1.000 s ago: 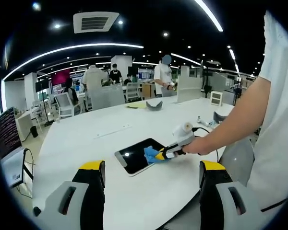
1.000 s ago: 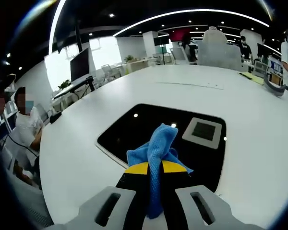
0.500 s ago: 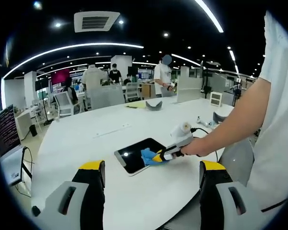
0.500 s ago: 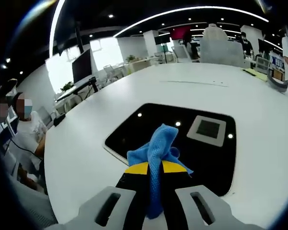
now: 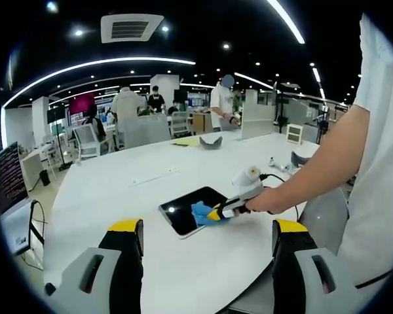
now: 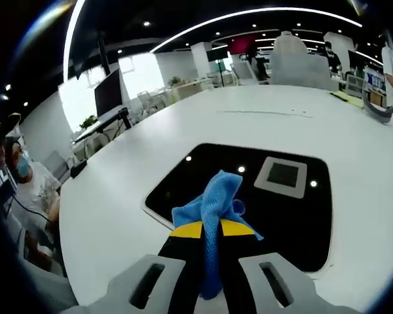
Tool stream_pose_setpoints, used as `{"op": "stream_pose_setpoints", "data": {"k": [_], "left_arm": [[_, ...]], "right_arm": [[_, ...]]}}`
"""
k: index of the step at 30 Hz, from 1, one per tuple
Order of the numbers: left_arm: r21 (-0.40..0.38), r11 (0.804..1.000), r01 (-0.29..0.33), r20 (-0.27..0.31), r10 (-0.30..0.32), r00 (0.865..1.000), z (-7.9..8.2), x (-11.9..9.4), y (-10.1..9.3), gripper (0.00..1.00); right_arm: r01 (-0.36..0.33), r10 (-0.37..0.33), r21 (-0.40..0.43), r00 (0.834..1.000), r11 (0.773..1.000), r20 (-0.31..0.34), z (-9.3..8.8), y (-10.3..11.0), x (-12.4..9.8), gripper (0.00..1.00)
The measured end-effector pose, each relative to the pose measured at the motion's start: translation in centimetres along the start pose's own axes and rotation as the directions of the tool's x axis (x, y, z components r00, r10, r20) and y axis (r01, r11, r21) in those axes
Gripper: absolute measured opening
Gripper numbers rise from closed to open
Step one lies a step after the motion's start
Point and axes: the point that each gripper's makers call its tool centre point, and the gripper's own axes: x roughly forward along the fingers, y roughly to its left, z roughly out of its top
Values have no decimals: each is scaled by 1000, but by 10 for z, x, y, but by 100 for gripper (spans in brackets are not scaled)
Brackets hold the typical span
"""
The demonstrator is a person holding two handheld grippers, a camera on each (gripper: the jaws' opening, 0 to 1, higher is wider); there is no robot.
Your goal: Wipe the mirror surface with the cleaning cloth until all visible marks leave the cleaned area.
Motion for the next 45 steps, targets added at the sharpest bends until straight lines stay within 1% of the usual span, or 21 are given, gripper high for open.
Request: {"op": "stream_pose_setpoints", "data": {"k": [10, 14, 16, 17, 20, 23, 30, 33, 37, 45], "left_arm": [[9, 1000, 14, -5, -14, 1000, -2, 0, 11, 81], [10, 1000, 21, -13, -21, 1000, -6, -1, 16, 81], [10, 1000, 24, -10, -24, 1000, -6, -1, 19, 81], [9, 1000, 26, -12, -26, 1000, -6, -1, 20, 81], [9, 999, 34, -9, -34, 999, -7, -1, 23, 81], [15, 999, 40, -12, -40, 999, -9, 0, 28, 80], [24, 998, 49, 8, -50, 999, -6, 0, 34, 80], [27, 999, 47, 10, -47, 999, -7, 0, 38, 80], [23, 999, 42, 18, -42, 999, -5, 0, 41, 80], [11, 1000, 29, 28, -29, 999, -6, 2, 43, 80]], "right_arm": [[28, -28, 19, 1000, 999, 9, 5, 2, 7, 3], [43, -43, 16, 999, 999, 7, 8, 1, 12, 3], [62, -62, -42, 998, 997, -11, 9, 1, 13, 3], [66, -67, -45, 998, 997, -13, 10, 2, 14, 3], [80, -80, 12, 997, 997, -4, 12, 0, 17, 3], [96, -96, 31, 995, 995, -1, 13, 0, 19, 3], [108, -108, 54, 994, 993, -1, 17, -1, 23, 3], [112, -112, 84, 994, 990, -1, 21, -2, 27, 3], [113, -113, 77, 994, 991, -10, 25, -3, 32, 3], [114, -113, 104, 994, 988, -12, 31, -7, 41, 3]]}}
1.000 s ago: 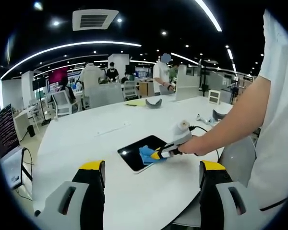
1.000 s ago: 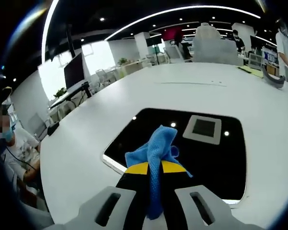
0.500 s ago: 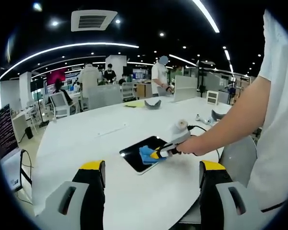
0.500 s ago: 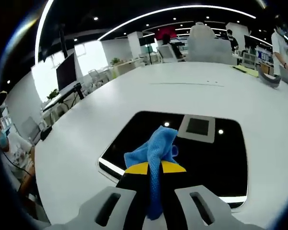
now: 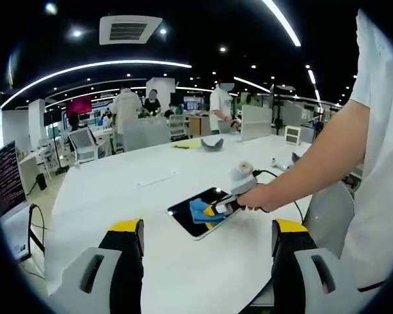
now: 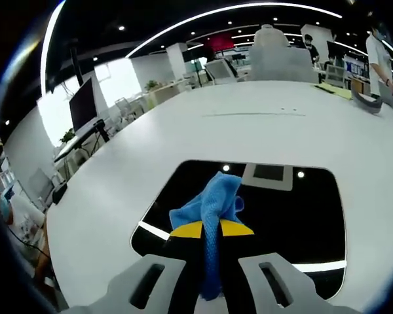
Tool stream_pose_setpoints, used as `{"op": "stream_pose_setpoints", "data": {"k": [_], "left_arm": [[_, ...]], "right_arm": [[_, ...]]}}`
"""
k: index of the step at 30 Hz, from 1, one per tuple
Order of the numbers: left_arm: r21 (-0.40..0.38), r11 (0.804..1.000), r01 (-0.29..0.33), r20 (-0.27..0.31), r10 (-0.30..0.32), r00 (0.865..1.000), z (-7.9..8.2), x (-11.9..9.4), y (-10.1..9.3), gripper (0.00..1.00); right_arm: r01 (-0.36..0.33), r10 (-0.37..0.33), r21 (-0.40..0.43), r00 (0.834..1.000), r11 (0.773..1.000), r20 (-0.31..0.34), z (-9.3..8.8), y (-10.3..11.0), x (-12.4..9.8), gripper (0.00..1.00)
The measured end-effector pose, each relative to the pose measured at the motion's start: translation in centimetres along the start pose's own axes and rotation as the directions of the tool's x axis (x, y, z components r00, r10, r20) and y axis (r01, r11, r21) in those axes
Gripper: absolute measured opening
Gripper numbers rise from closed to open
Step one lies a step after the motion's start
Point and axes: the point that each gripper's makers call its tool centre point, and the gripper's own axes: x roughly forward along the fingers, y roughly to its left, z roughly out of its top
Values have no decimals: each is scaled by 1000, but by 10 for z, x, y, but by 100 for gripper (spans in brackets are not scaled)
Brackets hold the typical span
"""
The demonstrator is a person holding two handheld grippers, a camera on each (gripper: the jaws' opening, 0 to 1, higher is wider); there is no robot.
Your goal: Wipe the mirror surface with the cleaning cloth until all visible marks leave the cleaned area.
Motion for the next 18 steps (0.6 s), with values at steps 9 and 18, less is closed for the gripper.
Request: {"op": "stream_pose_setpoints", "data": {"k": [9, 18], "left_arm": [[-8, 1000, -11, -4, 11, 1000, -4, -3, 2, 80], [-12, 1000, -22, -21, 21, 1000, -8, -6, 8, 80]], "right_arm": [[6, -6, 41, 1000, 999, 10, 7, 0, 8, 3], [41, -42, 34, 999, 999, 20, 13, 0, 15, 3]]}}
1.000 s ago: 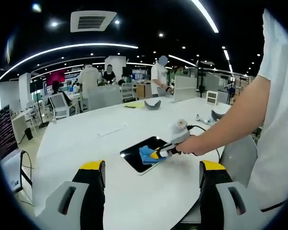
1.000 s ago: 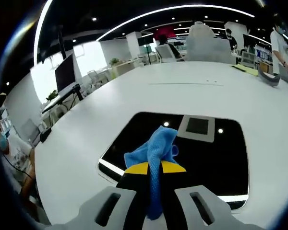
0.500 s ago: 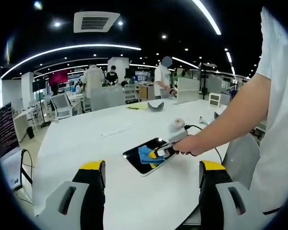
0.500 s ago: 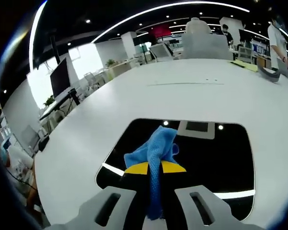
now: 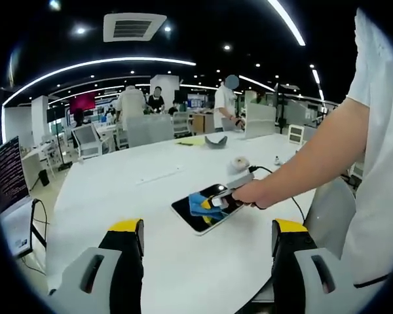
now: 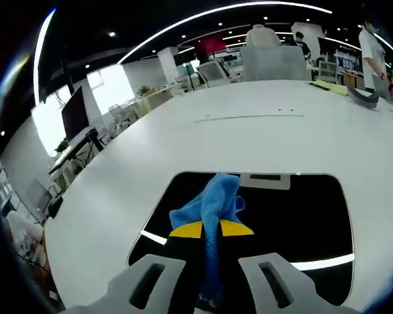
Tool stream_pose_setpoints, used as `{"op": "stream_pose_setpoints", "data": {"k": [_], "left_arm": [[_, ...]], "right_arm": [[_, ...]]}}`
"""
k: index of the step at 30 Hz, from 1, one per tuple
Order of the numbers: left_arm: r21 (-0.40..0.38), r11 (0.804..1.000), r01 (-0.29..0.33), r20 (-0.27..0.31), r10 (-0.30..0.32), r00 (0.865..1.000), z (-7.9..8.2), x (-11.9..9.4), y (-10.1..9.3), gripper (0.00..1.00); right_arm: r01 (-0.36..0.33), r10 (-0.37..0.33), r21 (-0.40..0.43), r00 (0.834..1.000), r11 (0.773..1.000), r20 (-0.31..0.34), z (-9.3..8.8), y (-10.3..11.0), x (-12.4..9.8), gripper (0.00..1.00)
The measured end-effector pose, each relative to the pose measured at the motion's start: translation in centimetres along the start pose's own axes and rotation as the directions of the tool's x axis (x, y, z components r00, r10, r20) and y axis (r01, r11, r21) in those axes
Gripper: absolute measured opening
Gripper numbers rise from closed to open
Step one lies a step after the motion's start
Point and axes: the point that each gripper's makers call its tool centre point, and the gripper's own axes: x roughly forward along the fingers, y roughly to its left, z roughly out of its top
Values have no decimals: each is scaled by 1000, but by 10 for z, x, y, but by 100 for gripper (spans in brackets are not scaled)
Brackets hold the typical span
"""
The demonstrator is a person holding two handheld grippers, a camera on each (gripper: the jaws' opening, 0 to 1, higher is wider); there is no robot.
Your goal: Wipe the mirror surface with the cleaning cloth until all visible marks leave the cleaned area.
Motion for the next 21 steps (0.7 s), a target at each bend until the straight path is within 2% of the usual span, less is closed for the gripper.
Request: {"op": "stream_pose_setpoints", "data": {"k": [12, 15, 17, 21], "left_arm": [[1, 1000, 14, -12, -14, 1000, 0, 8, 1, 80], [-1, 1000, 7, -18, -7, 1000, -2, 8, 5, 80], [-2, 1000, 7, -21, -7, 1000, -3, 8, 6, 80], [-8, 1000, 0, -29, -1, 1000, -6, 7, 10, 80]], "right_arm": [[11, -11, 28, 1000, 1000, 9, 10, -2, 12, 3], [13, -13, 62, 1000, 998, 7, 15, -2, 17, 3], [13, -13, 50, 1000, 999, 2, 17, -1, 20, 3], [13, -13, -25, 1000, 1000, -11, 22, 1, 27, 3]]}}
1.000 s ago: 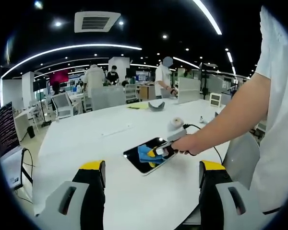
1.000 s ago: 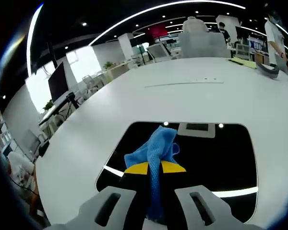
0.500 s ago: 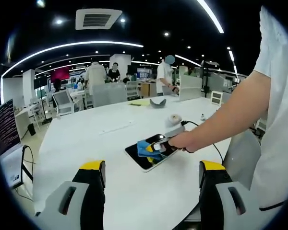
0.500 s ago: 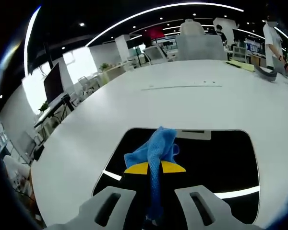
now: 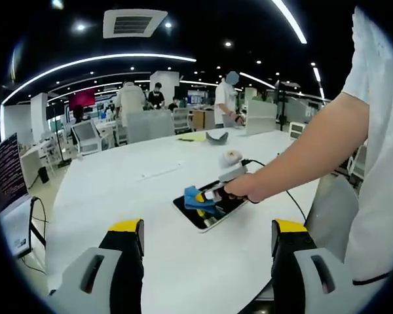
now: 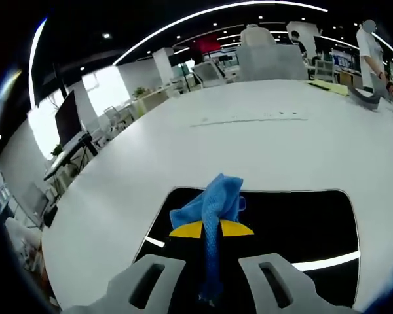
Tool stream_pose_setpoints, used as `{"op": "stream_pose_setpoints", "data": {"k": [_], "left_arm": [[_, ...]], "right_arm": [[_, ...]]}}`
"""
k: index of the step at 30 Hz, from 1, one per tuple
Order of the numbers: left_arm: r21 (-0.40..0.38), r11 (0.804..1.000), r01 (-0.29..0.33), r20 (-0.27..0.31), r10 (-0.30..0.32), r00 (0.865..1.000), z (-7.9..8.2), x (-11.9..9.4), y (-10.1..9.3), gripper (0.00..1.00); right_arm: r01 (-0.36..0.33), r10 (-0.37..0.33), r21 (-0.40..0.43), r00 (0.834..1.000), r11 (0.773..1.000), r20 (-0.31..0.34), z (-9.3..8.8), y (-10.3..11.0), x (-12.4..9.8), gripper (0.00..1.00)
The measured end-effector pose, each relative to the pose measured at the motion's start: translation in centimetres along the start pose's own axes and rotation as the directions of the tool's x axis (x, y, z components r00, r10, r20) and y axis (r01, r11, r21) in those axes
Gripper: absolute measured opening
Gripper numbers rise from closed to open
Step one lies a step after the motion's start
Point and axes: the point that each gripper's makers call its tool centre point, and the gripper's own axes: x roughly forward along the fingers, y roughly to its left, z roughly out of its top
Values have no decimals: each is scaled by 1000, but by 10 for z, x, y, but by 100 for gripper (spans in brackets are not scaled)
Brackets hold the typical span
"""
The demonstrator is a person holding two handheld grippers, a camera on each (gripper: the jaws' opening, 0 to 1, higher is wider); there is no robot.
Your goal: Wipe the mirror surface with the cleaning cloth until all visible marks leave the cleaned area.
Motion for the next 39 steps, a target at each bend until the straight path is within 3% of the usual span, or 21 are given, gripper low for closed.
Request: {"op": "stream_pose_setpoints", "data": {"k": [24, 29, 39], "left_arm": [[-20, 1000, -14, -26, 14, 1000, -7, 8, -3, 80], [-13, 1000, -11, -29, 10, 1000, -5, 13, -3, 80], [-4, 1000, -8, -33, 8, 999, -2, 13, -2, 80]], "right_arm": [[-49, 49, -80, 999, 996, -1, 13, -1, 18, 3], [-68, 66, -140, 998, 988, -18, 15, -2, 22, 3], [-67, 66, -135, 998, 989, -12, 16, -7, 29, 3]]}}
